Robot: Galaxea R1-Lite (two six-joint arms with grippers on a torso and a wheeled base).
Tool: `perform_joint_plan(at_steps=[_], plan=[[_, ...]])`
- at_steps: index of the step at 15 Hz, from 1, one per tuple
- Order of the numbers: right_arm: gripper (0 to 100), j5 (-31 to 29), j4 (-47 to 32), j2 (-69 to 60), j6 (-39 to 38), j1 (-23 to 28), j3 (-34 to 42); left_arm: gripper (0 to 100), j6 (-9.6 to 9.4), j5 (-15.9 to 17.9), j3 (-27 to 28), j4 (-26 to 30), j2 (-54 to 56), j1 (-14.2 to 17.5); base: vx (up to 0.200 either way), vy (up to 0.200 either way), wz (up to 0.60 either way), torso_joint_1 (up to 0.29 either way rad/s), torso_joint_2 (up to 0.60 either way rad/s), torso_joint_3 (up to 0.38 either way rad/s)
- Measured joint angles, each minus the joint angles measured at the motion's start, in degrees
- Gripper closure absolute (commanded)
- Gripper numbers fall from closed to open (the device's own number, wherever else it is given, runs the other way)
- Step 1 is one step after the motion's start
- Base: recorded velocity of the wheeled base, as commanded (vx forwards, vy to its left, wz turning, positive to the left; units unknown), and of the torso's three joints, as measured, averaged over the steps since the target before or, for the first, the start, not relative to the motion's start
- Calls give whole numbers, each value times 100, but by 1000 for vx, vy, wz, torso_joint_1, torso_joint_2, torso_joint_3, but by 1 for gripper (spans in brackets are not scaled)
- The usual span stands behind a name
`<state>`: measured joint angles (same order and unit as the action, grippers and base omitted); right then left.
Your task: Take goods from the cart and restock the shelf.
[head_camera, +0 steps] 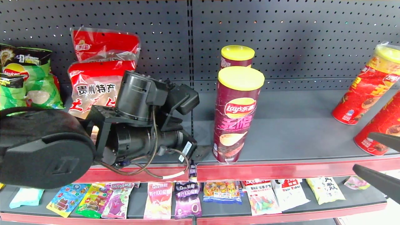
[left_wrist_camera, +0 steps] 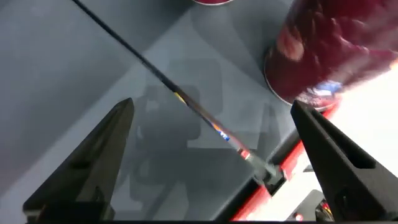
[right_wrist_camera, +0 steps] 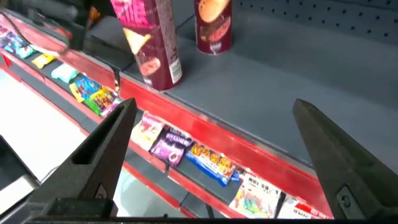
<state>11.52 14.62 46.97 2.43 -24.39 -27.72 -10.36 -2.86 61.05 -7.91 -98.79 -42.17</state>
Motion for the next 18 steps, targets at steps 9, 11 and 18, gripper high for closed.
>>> perform_joint_plan(at_steps=[9,11,18], plan=[[0,-15,5,-15,-9,11,-116,0,-1,7,236,4,-317,-37,0,0,0,0,0,0],[0,-20,5,-22,-9,17,-116,0,-1,9,249,4,-344,-39,0,0,0,0,0,0],[0,-30,-23,-12,-87,22,-48,0,13,2,171,4,-305,-99,0,0,0,0,0,0]])
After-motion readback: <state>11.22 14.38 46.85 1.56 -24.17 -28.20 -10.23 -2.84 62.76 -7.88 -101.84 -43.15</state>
